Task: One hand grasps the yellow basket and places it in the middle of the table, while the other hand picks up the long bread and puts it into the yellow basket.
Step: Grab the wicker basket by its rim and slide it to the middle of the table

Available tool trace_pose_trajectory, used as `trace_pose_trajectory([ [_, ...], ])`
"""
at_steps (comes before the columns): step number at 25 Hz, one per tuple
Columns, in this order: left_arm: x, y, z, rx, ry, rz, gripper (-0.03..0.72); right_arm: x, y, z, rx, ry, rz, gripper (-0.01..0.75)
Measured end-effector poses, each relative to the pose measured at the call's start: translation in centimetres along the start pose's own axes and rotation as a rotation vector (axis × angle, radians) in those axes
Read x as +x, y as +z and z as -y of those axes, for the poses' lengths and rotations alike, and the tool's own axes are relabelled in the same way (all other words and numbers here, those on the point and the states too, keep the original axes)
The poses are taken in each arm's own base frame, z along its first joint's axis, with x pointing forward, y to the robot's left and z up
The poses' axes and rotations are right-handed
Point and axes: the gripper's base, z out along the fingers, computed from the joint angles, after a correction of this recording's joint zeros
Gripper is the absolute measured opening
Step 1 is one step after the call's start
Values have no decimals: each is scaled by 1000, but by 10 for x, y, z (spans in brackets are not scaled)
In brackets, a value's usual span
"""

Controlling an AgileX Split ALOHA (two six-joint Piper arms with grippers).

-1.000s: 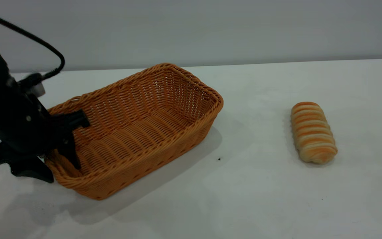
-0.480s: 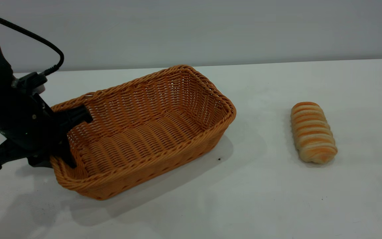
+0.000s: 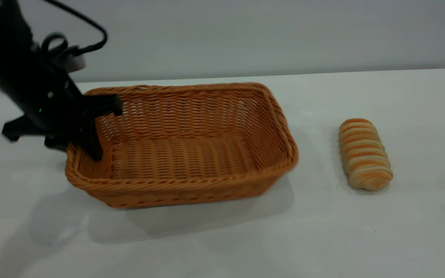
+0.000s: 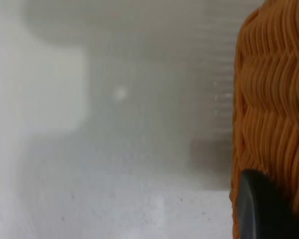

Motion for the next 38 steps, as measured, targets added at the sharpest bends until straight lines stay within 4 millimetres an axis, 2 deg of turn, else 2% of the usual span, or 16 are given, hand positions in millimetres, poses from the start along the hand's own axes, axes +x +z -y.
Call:
trace_pose_trajectory([
  [5, -4, 9, 2, -4, 121, -57, 99, 1, 0, 0, -5, 0, -7, 360],
  [10, -2, 19, -1, -18, 133, -82, 99, 1, 0, -1, -11, 0, -15, 360],
  [15, -2, 22, -2, -25, 105, -89, 99, 1, 0, -1, -12, 0, -16, 360],
  [18, -3, 18, -2, -28, 114, -82, 131, 2, 0, -1, -12, 0, -17, 360],
  [20, -4, 12, -2, -37, 140, -70, 195, 2, 0, -1, -12, 0, -17, 360],
  [24, -8, -4, -3, -63, 199, -37, 372, 2, 0, -1, -12, -1, -18, 360],
  [27, -10, -18, -3, -87, 245, -24, 466, 2, 0, -1, -11, -1, -17, 360],
  [31, -9, -45, -4, -124, 295, -22, 504, 0, 2, -2, -28, 11, -7, 360],
  [33, -10, -67, -2, -125, 306, 19, 506, -3, 9, -1, -59, 28, -4, 360],
  [36, -11, -104, 3, -108, 310, 109, 508, -10, 31, 1, -124, 80, 5, 360],
  [38, -9, -127, 5, -97, 312, 167, 509, -14, 53, 8, -144, 111, 5, 360],
])
